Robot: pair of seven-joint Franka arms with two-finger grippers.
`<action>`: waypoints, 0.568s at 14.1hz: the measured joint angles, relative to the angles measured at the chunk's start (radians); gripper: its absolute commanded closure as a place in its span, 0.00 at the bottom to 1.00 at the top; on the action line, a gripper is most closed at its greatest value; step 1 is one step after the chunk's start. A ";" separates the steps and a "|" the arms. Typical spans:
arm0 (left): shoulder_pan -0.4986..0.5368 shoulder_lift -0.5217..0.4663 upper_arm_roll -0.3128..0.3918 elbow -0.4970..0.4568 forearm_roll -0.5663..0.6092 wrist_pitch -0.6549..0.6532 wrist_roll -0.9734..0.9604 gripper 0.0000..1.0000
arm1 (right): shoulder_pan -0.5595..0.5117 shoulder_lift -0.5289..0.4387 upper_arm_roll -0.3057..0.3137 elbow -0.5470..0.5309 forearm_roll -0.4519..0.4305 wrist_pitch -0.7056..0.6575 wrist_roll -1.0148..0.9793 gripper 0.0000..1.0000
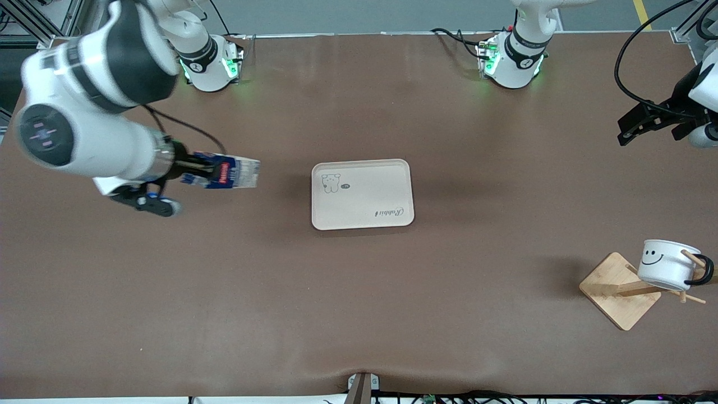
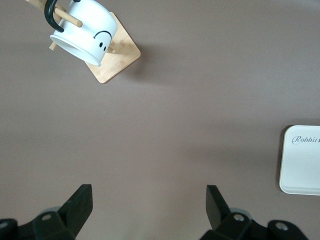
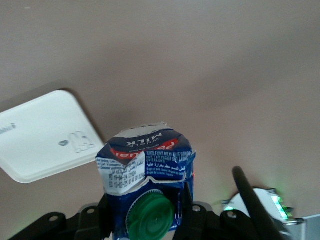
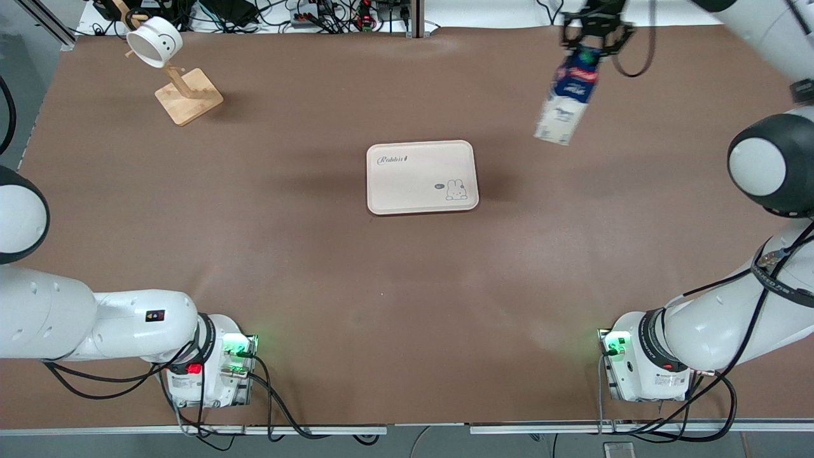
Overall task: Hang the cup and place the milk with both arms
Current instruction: 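Carry the milk carton with the right gripper away from the tray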
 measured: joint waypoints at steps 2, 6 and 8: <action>0.000 0.000 -0.001 0.000 0.000 -0.011 0.000 0.00 | -0.076 0.003 -0.003 -0.026 -0.101 -0.003 -0.112 1.00; 0.000 0.000 -0.001 0.000 0.000 -0.014 0.000 0.00 | -0.123 0.004 -0.003 -0.161 -0.242 0.107 -0.168 1.00; 0.000 0.000 -0.001 0.000 0.000 -0.014 0.000 0.00 | -0.152 -0.004 -0.004 -0.253 -0.250 0.243 -0.219 1.00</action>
